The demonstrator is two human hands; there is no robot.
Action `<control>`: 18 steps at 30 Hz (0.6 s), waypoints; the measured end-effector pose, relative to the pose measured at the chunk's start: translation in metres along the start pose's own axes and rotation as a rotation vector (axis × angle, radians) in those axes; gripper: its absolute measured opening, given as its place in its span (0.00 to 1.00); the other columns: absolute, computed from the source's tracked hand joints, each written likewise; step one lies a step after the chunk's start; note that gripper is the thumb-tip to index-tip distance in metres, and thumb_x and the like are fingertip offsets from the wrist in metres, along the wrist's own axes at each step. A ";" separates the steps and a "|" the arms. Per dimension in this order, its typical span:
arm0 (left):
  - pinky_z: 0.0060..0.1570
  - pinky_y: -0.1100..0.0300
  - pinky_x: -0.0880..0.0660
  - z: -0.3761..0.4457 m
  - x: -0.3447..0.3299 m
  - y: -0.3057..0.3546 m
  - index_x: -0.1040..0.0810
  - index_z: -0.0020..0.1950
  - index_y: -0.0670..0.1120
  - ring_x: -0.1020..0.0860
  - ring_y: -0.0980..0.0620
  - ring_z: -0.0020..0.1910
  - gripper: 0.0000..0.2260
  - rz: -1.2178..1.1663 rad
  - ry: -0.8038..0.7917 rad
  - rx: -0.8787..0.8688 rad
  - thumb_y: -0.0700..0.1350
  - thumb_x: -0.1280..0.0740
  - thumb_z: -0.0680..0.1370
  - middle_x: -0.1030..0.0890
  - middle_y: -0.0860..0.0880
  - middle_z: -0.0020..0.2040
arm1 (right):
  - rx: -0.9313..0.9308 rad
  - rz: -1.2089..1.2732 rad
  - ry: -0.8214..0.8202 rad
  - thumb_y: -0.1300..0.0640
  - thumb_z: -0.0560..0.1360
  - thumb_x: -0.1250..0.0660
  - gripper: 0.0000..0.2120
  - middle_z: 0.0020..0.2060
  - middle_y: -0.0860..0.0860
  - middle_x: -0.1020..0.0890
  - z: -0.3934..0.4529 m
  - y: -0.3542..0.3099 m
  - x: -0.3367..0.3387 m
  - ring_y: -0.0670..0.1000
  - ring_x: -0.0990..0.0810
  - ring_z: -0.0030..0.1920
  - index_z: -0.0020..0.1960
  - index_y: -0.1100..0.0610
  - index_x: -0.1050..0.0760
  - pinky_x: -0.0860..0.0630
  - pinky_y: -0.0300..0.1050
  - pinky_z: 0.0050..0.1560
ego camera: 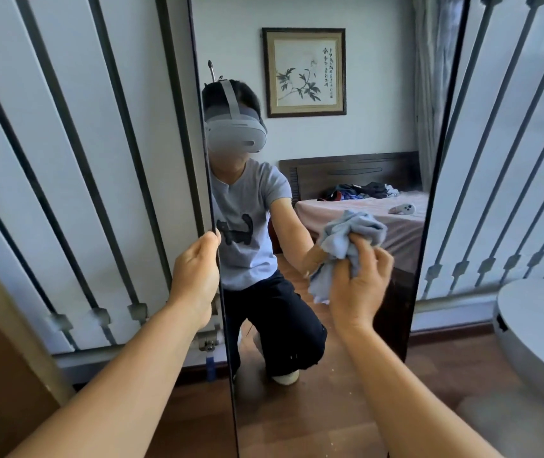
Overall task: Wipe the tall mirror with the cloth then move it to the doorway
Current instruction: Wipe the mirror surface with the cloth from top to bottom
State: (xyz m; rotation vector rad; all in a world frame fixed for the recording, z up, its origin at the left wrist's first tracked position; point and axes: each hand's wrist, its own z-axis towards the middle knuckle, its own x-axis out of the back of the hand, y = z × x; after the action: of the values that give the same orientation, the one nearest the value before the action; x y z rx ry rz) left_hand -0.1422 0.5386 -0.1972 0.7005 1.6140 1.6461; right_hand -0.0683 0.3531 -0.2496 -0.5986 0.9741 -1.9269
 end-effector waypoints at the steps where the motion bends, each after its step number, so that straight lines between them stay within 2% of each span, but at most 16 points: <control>1: 0.53 0.59 0.31 0.001 0.001 -0.001 0.22 0.41 0.52 0.25 0.56 0.50 0.10 0.002 0.001 0.004 0.54 0.39 0.76 0.21 0.54 0.47 | 0.038 0.023 -0.028 0.63 0.71 0.30 0.16 0.50 0.46 0.32 -0.012 -0.004 -0.008 0.54 0.26 0.51 0.57 0.50 0.22 0.28 0.42 0.53; 3: 0.60 0.56 0.30 0.001 0.003 -0.004 0.18 0.50 0.54 0.24 0.54 0.57 0.12 0.016 0.013 0.010 0.56 0.40 0.76 0.19 0.54 0.55 | 0.171 0.032 -0.074 0.64 0.70 0.30 0.17 0.47 0.42 0.35 -0.033 -0.017 -0.022 0.53 0.27 0.48 0.56 0.50 0.23 0.32 0.36 0.50; 5: 0.65 0.51 0.30 -0.001 0.003 -0.003 0.20 0.59 0.52 0.25 0.50 0.61 0.19 0.045 0.010 0.027 0.60 0.41 0.75 0.21 0.51 0.61 | 0.295 0.006 -0.162 0.64 0.70 0.32 0.16 0.46 0.40 0.35 -0.054 -0.030 -0.036 0.54 0.28 0.47 0.55 0.50 0.23 0.32 0.39 0.48; 6: 0.65 0.48 0.29 -0.001 0.004 -0.002 0.21 0.60 0.52 0.24 0.49 0.61 0.22 0.046 0.001 0.039 0.61 0.42 0.74 0.20 0.49 0.61 | 0.341 -0.002 -0.220 0.62 0.71 0.34 0.15 0.46 0.41 0.33 -0.064 -0.036 -0.042 0.54 0.29 0.47 0.55 0.49 0.23 0.31 0.41 0.46; 9: 0.56 0.50 0.24 -0.002 0.008 0.001 0.19 0.53 0.50 0.20 0.48 0.53 0.20 0.063 -0.031 0.063 0.60 0.45 0.77 0.17 0.47 0.53 | 0.464 -0.055 -0.353 0.55 0.73 0.38 0.12 0.49 0.48 0.28 -0.093 -0.049 -0.058 0.50 0.31 0.49 0.54 0.49 0.22 0.26 0.43 0.43; 11: 0.48 0.54 0.23 -0.002 0.009 0.003 0.19 0.47 0.50 0.19 0.49 0.48 0.19 0.083 -0.041 0.058 0.57 0.47 0.79 0.16 0.47 0.47 | 0.493 -0.072 -0.374 0.54 0.73 0.38 0.11 0.50 0.49 0.27 -0.102 -0.049 -0.064 0.49 0.32 0.49 0.53 0.49 0.22 0.26 0.42 0.42; 13: 0.45 0.55 0.23 -0.004 0.010 0.001 0.20 0.43 0.51 0.19 0.50 0.47 0.18 0.083 -0.027 0.050 0.56 0.46 0.80 0.16 0.48 0.45 | 0.509 -0.073 -0.396 0.55 0.73 0.38 0.11 0.50 0.49 0.28 -0.100 -0.047 -0.063 0.50 0.33 0.49 0.54 0.49 0.22 0.27 0.42 0.41; 16: 0.52 0.52 0.23 -0.003 0.011 -0.002 0.18 0.45 0.50 0.19 0.48 0.51 0.18 0.069 -0.025 0.068 0.57 0.45 0.78 0.16 0.47 0.49 | 0.548 -0.071 -0.437 0.55 0.73 0.37 0.12 0.49 0.51 0.27 -0.092 -0.042 -0.055 0.50 0.32 0.49 0.55 0.49 0.23 0.26 0.41 0.40; 18: 0.59 0.48 0.25 -0.003 0.012 -0.005 0.18 0.52 0.51 0.20 0.48 0.56 0.21 0.045 -0.022 0.086 0.62 0.43 0.74 0.17 0.47 0.55 | 0.514 -0.041 -0.418 0.55 0.73 0.37 0.12 0.49 0.52 0.27 -0.082 -0.037 -0.045 0.48 0.33 0.50 0.56 0.48 0.25 0.31 0.33 0.45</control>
State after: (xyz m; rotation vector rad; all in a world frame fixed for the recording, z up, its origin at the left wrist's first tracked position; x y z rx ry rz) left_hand -0.1509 0.5459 -0.2038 0.8014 1.6730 1.6027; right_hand -0.1224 0.4362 -0.2685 -0.6771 0.1917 -1.8803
